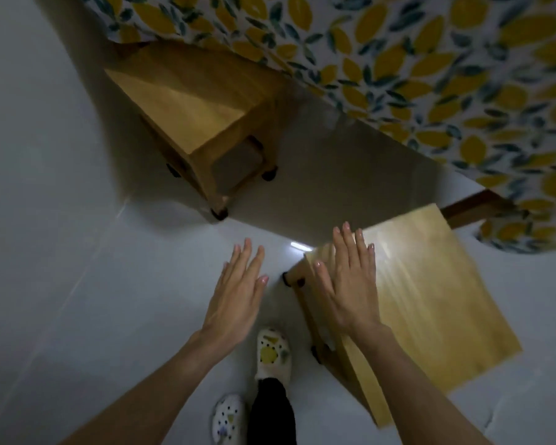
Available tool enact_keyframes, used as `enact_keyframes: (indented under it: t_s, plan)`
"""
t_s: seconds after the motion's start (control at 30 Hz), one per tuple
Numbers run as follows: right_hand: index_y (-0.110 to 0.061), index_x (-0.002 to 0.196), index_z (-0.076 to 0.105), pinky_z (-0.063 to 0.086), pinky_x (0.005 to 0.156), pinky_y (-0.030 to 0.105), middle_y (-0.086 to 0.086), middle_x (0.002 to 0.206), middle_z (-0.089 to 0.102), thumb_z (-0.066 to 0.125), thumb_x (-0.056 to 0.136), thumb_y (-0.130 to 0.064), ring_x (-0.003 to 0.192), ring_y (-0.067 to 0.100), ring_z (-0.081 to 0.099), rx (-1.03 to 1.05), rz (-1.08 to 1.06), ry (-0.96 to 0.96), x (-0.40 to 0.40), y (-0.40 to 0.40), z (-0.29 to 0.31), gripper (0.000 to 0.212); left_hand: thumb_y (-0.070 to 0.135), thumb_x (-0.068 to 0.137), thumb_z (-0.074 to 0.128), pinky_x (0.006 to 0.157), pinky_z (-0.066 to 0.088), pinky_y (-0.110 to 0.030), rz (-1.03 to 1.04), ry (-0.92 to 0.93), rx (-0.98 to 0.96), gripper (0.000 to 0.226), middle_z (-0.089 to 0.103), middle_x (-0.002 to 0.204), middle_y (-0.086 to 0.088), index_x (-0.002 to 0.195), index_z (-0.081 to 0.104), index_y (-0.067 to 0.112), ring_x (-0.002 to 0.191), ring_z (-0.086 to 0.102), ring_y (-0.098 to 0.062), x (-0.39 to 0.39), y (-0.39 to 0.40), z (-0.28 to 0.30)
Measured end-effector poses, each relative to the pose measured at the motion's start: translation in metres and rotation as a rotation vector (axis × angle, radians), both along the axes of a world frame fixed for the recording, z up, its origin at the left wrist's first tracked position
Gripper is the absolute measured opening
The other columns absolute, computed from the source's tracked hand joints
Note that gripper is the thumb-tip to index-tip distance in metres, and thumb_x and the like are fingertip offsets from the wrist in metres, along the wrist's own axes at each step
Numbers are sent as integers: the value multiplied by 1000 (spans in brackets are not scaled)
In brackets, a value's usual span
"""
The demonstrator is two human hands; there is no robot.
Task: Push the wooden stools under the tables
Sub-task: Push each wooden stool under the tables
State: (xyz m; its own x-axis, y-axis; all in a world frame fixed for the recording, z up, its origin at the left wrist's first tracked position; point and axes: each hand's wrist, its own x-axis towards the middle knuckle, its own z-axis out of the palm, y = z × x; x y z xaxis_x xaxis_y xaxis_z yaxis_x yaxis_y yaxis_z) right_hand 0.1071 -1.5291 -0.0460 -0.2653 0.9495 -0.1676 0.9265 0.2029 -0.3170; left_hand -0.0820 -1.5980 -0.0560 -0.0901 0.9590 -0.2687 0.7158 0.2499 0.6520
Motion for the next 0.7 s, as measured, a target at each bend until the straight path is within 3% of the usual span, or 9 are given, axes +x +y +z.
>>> enact_keyframes:
  t_s: [0.2, 0.43, 0.57, 0.7]
  plan:
    - [-18, 154, 10, 0, 122, 45, 2, 163, 5, 16, 95, -60, 150, 19, -6, -67, -143, -42, 110, -94, -7, 73, 36, 100, 33, 121, 4, -33, -229, -116, -42, 61, -22, 156, 6, 151, 0, 24, 145, -18, -8, 96, -60, -11]
    - [-18, 154, 6, -2, 121, 41, 3, 163, -3, 23, 91, -70, 149, 19, -12, -109, -113, -42, 198, -150, -21, 83, 68, 84, 18, 117, -9, -43, -434, 170, -79, 89, -42, 149, -1, 148, -19, 18, 138, -37, -17, 160, -79, -21]
    - [-15, 154, 2, 1, 121, 46, 10, 162, -6, 17, 87, -76, 148, 24, -16, -130, 8, -45, 216, -149, -31, 92, 75, 77, 20, 116, -10, -41, -435, 252, -136, 102, -39, 149, -6, 148, -18, 13, 138, -37, -18, 172, -80, -24]
    - [-9, 152, 7, 9, 115, 53, 17, 160, 3, 16, 85, -75, 147, 31, -8, -178, 10, -19, 215, -143, -36, 95, 86, 66, -6, 115, -10, -40, -458, 378, -188, 111, -38, 149, -10, 147, -18, 11, 140, -32, -24, 175, -76, -23]
